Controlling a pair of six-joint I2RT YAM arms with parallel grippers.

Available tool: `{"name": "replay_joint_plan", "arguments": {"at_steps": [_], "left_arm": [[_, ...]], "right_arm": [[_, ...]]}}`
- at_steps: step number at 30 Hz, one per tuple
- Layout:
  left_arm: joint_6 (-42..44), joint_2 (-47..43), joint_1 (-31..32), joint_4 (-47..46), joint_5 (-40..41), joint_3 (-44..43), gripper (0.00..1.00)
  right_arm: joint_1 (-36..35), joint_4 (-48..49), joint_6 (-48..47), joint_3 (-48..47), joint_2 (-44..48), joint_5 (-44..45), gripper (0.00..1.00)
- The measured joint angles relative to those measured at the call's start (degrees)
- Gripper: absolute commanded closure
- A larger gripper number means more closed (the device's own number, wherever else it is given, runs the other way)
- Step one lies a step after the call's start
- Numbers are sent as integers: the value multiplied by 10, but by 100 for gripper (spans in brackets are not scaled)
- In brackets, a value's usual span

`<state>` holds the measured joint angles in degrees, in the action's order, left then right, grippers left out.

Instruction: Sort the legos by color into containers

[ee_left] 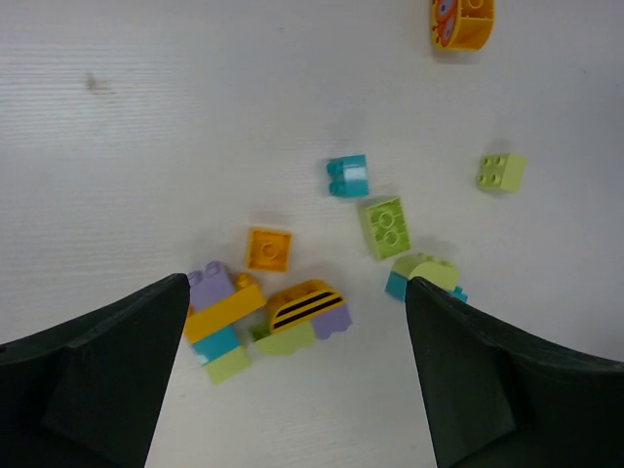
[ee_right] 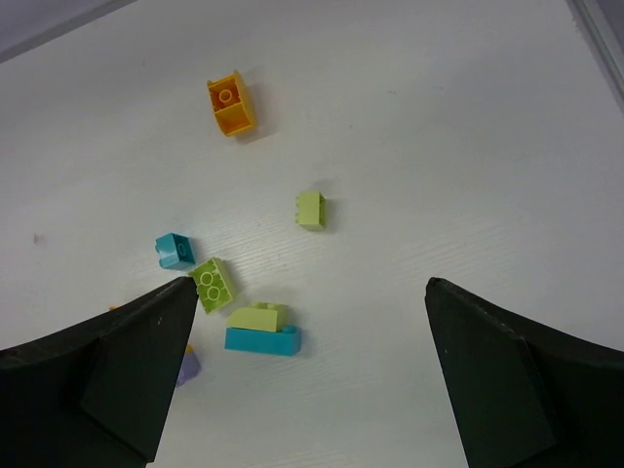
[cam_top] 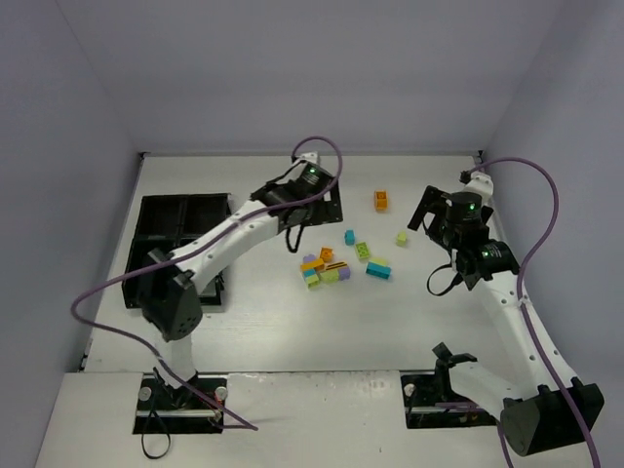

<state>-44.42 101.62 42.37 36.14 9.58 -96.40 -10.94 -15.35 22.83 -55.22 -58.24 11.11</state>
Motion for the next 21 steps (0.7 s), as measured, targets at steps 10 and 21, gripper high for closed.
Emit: {"name": "replay_joint_plan", "arguments": {"at_steps": [10,21], "left_arm": [[-27,266,31,-5,-4,-188,30],[-30,351,36,-29,-6,-242,59]], "right_arm": [[0,-10,22,17,-12,-23,0],[0,-34,25,40,26,-31,0]]}}
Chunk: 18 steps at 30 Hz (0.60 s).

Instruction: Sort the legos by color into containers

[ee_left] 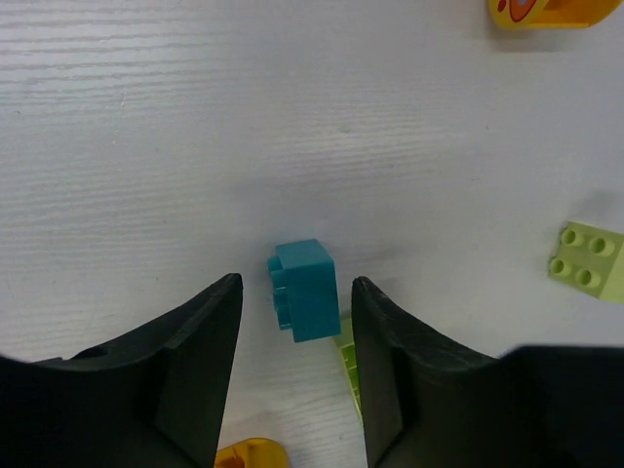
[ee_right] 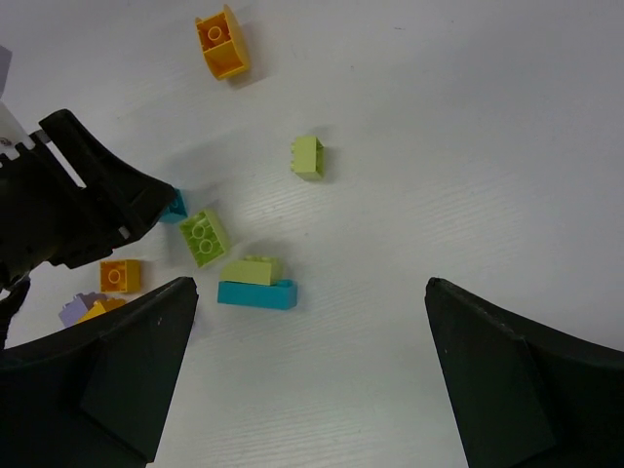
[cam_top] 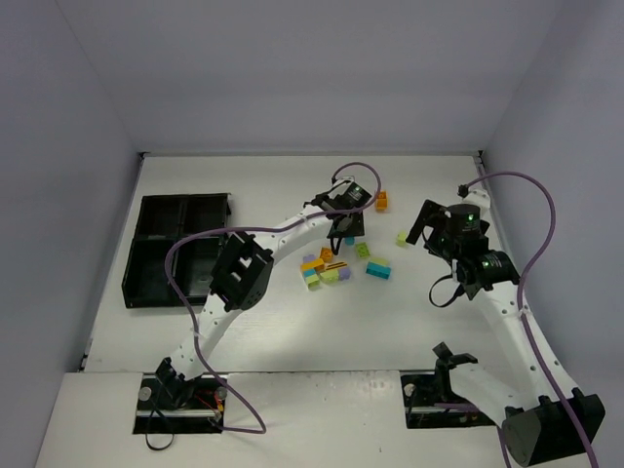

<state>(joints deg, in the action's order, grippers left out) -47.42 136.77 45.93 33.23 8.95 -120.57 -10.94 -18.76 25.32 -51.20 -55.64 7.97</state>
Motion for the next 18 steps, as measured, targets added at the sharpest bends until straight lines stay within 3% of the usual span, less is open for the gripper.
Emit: {"name": "replay_joint_plan", "arguments": {"at_steps": [1,2,6,13,18], "left_arm": [[-1,3,0,-3,1,-2,65],[-2,7,1,-5,2,-3,80],[0,11,1,-11,4,-5,100],[18,-9,1,-19,26,24,100],[67,-117,-7,-10,62,123,100]], "right_arm": [[0,-1,0,2,5,0,0],[0,-3,0,3,9,-1,0],[0,-9,0,10,23,-3,0],[0,-19,-4,17,28,-8,0],[0,-20,-14,17,28,-21,0]]}}
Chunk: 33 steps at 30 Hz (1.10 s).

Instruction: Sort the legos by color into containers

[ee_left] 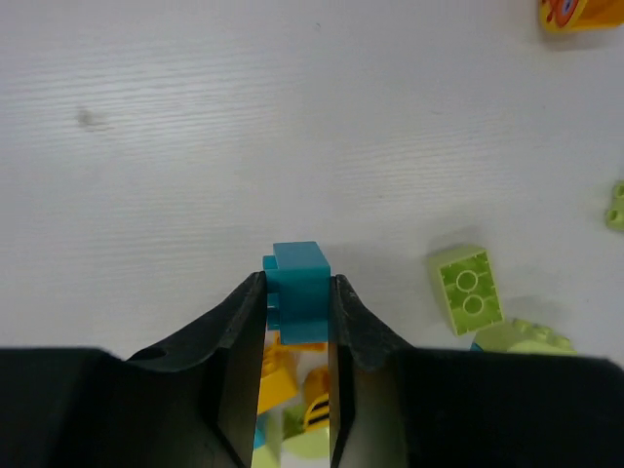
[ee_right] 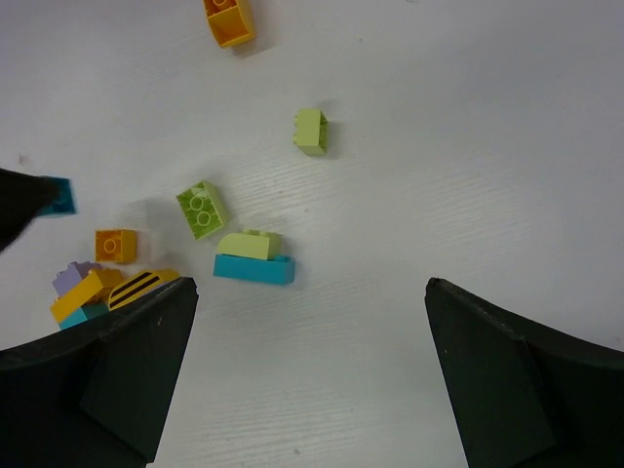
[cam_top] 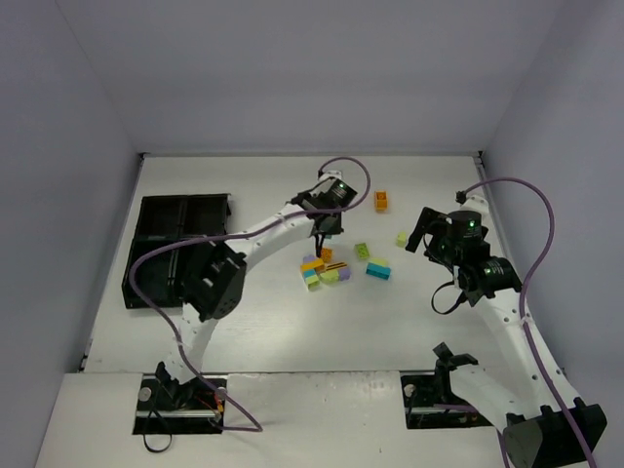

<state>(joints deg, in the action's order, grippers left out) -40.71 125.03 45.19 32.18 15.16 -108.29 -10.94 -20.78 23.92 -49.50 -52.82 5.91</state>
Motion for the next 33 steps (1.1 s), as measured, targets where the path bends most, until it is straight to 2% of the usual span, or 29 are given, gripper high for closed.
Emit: {"name": "replay_joint_plan", "arguments": {"at_steps": [3,6,9,13,16,21,27,29,33], "left_arm": [[32,-108,-26,6,14,57,100],[65,-231,-87,5,20,101,100],[93,-331,-184,2,22,148,100],[129,-389,-319,5,15,198,100],[157,-380,-375,10,12,212,100],[202,-307,-447,4,-29,212,100],[230,-202,-523,1,-54,169,100],[236,-178,-542,-3,-62,158,91],[247,-146,-557,-6,-74,134,90]], "right_arm": [[0,0,-4,0,-1,-9,0],[0,0,-6,0,-6,-19,0],[0,0,-8,0,-13,-26,0],[0,0,-8,0,-19,-33,0],[0,1,-8,0,-21,-35,0],[0,1,-8,0,-22,-38,0],[0,3,-8,3,-22,-38,0],[0,4,-8,6,-22,-38,0],[0,4,-8,11,-22,-38,0]]}}
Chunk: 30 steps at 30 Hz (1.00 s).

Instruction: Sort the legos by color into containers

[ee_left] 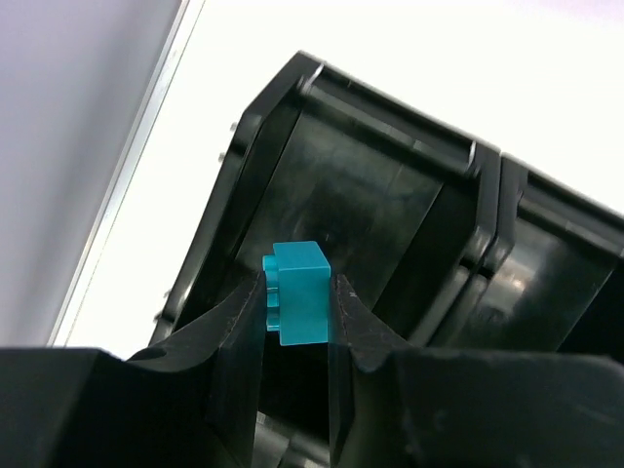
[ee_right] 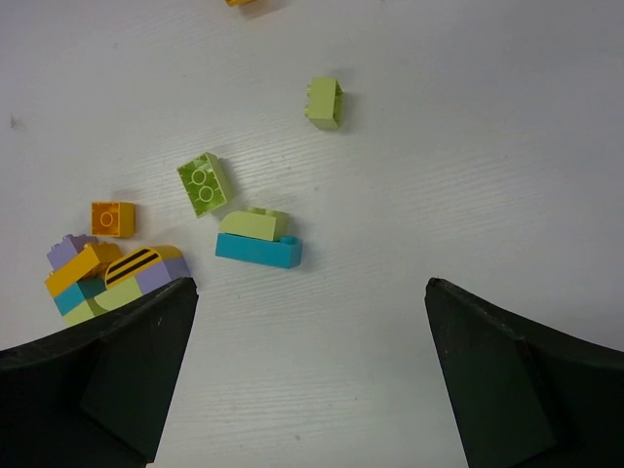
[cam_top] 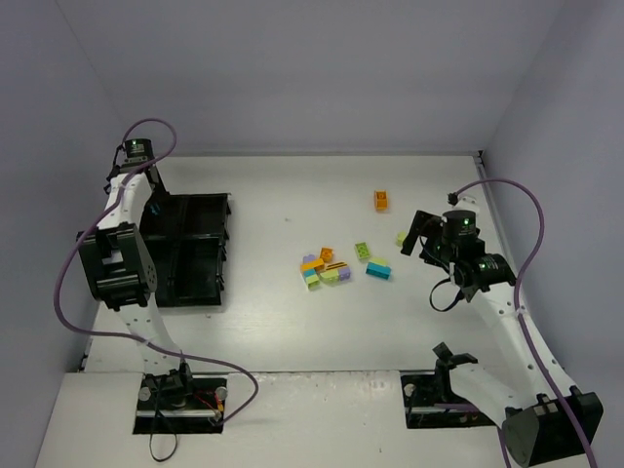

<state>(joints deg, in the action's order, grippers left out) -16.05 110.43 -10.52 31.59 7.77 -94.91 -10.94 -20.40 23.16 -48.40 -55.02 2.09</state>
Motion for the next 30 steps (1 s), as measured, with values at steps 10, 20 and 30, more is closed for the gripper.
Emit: {"name": "replay_joint_plan", "arguments": {"at_steps": [10,20,30], "left_arm": [[9,94,-4,-24,-20,-68,77],[9,112,-4,-26,-20,-71,57],[-24,69,-2,6,-36,-72,37]], "right_arm": [[0,1,11,0,-33,1,0],[0,24,20,0,-58,25,0],[0,45,42,-25,-165,73,6]]}}
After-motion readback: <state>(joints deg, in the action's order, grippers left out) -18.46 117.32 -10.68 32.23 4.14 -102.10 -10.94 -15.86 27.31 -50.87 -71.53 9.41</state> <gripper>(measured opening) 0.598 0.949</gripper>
